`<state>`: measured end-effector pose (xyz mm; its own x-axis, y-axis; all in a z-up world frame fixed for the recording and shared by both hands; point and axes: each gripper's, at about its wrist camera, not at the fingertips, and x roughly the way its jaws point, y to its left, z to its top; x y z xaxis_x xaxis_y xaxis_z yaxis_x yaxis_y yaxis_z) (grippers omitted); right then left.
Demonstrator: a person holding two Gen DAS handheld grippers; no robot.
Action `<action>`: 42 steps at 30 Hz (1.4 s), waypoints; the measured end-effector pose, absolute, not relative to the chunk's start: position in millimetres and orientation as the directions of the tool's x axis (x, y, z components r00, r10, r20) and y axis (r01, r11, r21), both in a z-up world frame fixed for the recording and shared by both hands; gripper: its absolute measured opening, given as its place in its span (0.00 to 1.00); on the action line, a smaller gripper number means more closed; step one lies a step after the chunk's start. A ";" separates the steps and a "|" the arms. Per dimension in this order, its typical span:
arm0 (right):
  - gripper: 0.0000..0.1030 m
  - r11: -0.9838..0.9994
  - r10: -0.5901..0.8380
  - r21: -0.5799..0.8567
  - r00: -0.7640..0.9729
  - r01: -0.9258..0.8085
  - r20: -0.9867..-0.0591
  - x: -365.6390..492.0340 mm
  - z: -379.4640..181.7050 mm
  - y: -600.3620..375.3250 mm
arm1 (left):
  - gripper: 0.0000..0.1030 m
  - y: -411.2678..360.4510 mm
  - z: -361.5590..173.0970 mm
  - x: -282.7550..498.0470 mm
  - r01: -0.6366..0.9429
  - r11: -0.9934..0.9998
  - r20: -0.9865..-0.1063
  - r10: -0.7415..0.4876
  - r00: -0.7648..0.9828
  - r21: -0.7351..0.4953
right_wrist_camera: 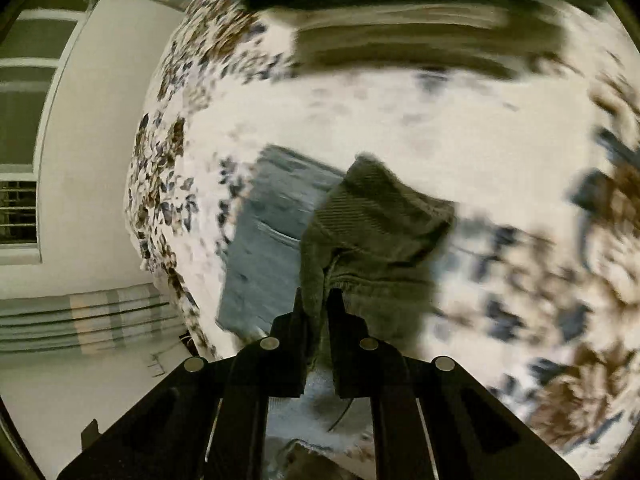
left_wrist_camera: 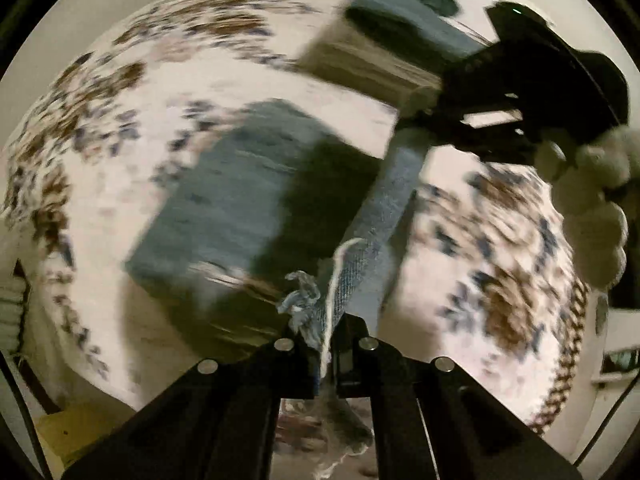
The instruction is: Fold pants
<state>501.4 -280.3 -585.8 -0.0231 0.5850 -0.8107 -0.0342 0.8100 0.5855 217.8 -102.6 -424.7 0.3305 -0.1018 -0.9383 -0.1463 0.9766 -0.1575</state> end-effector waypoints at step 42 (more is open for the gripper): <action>0.94 0.755 0.648 0.650 -0.062 -0.082 -0.759 507.1 -712.0 -264.1 | 0.87 -1.0 -612.0 164.8 -0.813 0.263 -0.806 -0.465 0.365 -0.520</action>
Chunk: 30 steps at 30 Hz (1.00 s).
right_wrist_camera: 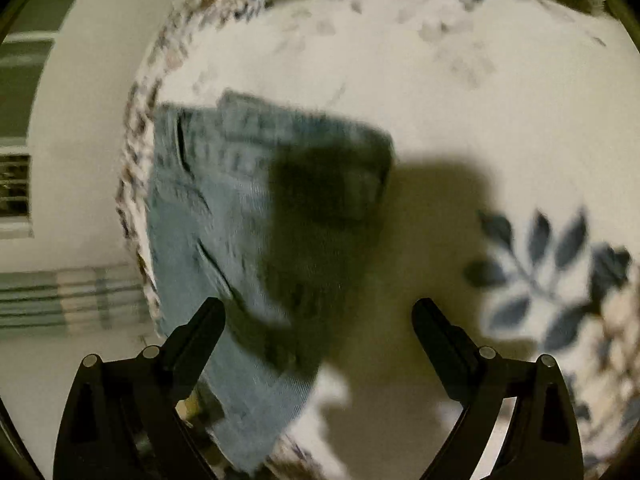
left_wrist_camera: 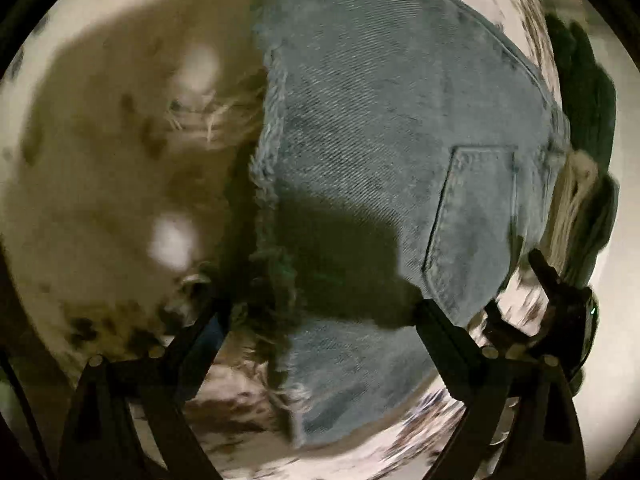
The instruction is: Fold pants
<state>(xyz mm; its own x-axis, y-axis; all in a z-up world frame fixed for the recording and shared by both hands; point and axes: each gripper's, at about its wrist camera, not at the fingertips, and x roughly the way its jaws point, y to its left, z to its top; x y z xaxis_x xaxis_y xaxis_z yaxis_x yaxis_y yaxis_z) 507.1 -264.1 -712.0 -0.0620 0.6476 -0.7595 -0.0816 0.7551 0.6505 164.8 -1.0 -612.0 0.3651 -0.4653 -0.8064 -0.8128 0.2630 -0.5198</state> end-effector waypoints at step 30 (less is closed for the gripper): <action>0.83 0.697 0.714 0.707 -0.019 0.120 -0.700 414.1 -724.4 -286.1 | 0.79 27.3 -550.2 110.5 -0.838 0.156 -0.818 -0.367 0.442 -0.523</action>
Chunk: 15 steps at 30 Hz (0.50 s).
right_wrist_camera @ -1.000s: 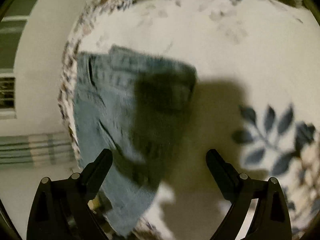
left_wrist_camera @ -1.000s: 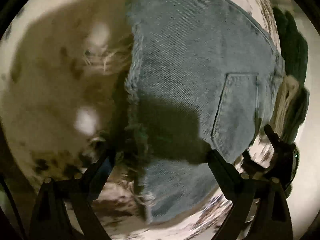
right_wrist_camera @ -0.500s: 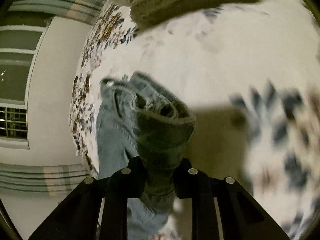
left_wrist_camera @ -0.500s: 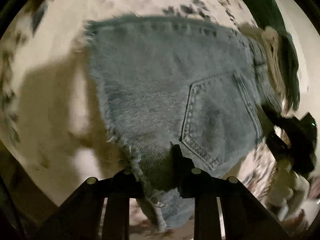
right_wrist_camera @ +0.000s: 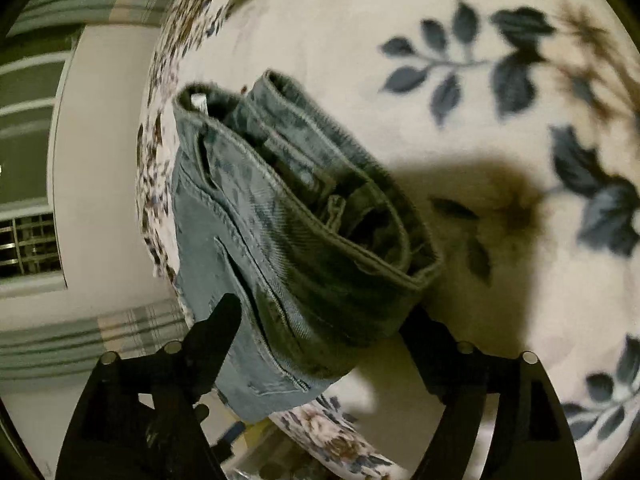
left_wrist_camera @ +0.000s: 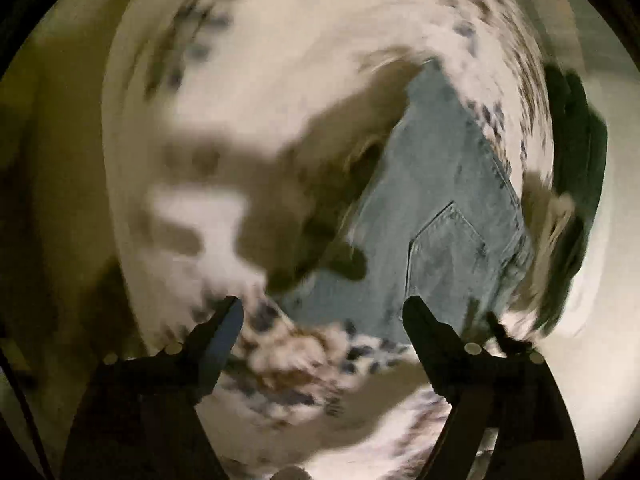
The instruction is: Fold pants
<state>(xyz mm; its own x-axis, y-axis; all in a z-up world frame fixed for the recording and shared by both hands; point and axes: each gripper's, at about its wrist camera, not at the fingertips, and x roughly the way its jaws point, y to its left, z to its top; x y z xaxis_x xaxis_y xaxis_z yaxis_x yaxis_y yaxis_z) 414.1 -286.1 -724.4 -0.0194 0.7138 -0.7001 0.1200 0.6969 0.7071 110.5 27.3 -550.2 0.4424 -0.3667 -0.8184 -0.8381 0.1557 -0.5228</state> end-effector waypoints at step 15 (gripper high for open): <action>0.36 0.605 0.791 0.783 0.007 0.149 -0.612 417.9 -744.7 -273.3 | 0.30 17.8 -592.7 171.6 -0.786 0.009 -0.735 -0.362 0.573 -0.618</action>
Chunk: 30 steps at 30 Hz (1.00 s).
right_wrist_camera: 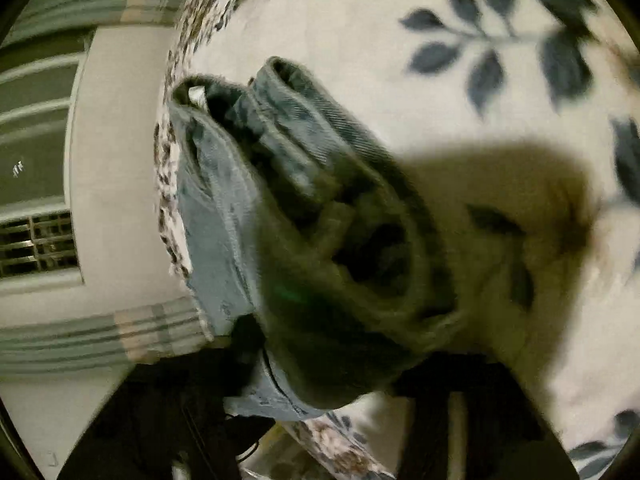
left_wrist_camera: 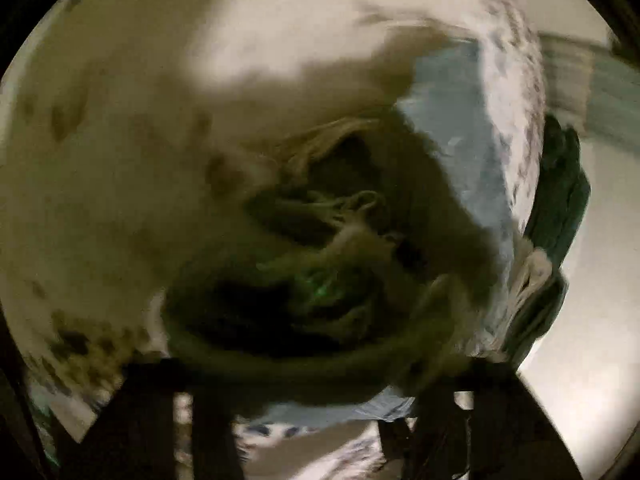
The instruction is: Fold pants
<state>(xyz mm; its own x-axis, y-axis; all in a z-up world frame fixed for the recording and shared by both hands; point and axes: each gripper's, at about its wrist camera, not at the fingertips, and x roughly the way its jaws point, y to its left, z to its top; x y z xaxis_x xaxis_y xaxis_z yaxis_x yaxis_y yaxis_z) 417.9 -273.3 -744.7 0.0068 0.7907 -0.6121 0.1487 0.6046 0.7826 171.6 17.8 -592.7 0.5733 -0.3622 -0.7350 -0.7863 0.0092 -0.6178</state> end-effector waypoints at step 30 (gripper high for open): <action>0.19 0.508 0.773 0.841 0.331 0.189 -0.541 468.7 -535.6 -269.3 | 0.24 40.6 -359.9 336.6 -0.494 0.503 -0.701 -0.428 0.570 -0.709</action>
